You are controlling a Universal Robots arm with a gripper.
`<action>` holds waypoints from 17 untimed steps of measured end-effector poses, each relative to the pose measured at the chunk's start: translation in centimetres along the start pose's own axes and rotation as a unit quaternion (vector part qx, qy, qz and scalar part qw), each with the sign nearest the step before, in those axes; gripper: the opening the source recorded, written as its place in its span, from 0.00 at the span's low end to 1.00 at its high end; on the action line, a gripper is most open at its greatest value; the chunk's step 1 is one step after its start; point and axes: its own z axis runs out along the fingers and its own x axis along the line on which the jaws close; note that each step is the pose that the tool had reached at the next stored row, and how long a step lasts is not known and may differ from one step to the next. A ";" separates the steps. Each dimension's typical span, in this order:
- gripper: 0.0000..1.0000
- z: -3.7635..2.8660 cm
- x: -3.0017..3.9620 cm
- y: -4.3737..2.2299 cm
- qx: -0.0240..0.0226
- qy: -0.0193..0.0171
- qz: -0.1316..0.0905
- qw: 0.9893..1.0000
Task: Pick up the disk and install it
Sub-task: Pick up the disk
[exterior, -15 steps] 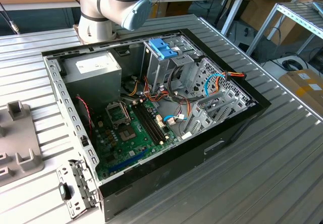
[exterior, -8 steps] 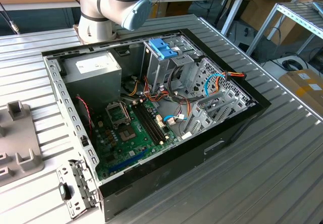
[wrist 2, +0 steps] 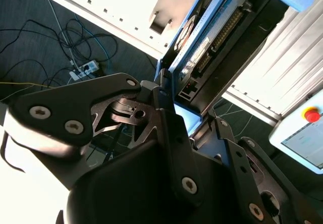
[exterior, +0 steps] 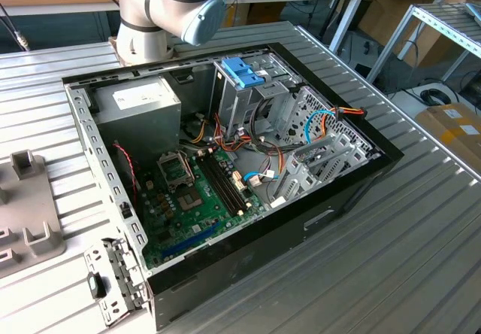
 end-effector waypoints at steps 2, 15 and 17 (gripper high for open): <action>0.37 -0.01 0.04 -0.04 0.000 0.000 0.000 1.000; 0.37 -0.03 0.32 -0.23 0.000 0.000 0.000 1.000; 0.37 -0.03 0.34 -0.24 0.000 0.000 0.000 1.000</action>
